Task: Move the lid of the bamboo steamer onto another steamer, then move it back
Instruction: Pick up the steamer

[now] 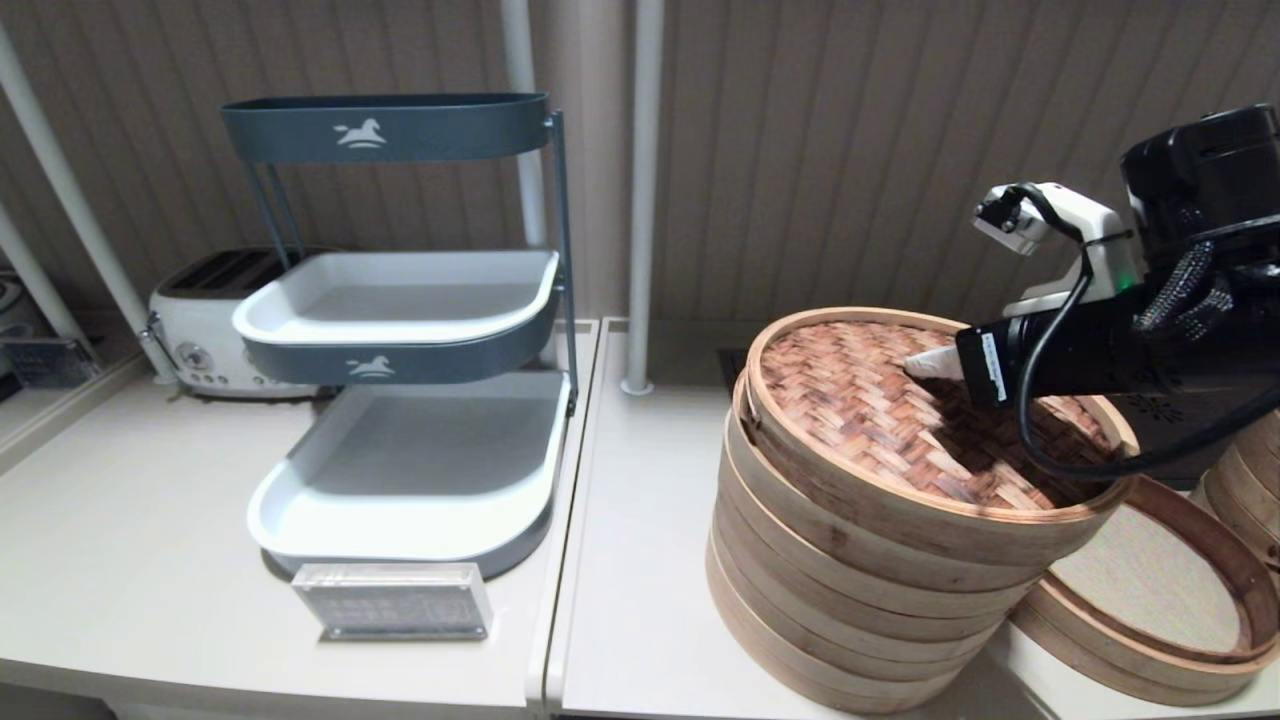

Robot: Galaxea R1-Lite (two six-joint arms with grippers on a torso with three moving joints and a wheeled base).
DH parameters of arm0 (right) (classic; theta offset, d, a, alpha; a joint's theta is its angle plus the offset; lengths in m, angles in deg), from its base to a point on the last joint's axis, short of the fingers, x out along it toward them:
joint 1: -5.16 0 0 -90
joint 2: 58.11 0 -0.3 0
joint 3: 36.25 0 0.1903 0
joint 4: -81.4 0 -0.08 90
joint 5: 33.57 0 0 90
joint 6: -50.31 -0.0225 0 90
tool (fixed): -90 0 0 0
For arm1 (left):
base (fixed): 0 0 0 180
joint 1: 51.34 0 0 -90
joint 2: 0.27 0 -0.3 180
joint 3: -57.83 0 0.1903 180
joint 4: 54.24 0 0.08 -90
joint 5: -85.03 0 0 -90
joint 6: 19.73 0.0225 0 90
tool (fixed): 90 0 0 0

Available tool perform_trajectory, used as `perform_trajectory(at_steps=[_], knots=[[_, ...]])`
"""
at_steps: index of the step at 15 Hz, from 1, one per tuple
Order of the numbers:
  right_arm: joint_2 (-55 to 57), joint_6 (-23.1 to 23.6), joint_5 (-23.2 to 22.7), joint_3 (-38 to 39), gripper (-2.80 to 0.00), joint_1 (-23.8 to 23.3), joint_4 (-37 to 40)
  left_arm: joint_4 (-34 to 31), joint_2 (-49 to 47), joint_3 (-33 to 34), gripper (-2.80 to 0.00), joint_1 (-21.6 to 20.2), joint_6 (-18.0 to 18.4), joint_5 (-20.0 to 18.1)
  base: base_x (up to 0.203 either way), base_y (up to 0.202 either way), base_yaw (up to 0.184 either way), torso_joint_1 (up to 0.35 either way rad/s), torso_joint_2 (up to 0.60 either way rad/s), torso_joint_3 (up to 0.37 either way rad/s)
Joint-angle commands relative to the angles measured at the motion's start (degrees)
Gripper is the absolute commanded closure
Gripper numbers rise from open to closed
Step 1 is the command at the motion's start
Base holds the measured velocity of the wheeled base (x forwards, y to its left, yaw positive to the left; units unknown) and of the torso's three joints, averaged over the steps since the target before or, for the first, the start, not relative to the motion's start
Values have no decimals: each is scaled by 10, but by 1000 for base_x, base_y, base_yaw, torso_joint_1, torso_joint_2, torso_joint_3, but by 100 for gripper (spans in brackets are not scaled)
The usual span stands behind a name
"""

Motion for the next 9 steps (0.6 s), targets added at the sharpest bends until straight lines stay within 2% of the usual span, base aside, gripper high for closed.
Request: perform_trajectory(at_steps=[1, 9], knots=[[-1, 0, 0, -6, 0, -1, 0, 1, 0, 16, 0, 0, 0, 0, 0, 0, 0, 0, 0, 0], [-10, -1, 0, -26, 0, -6, 0, 1, 0, 16, 0, 0, 0, 0, 0, 0, 0, 0, 0, 0]])
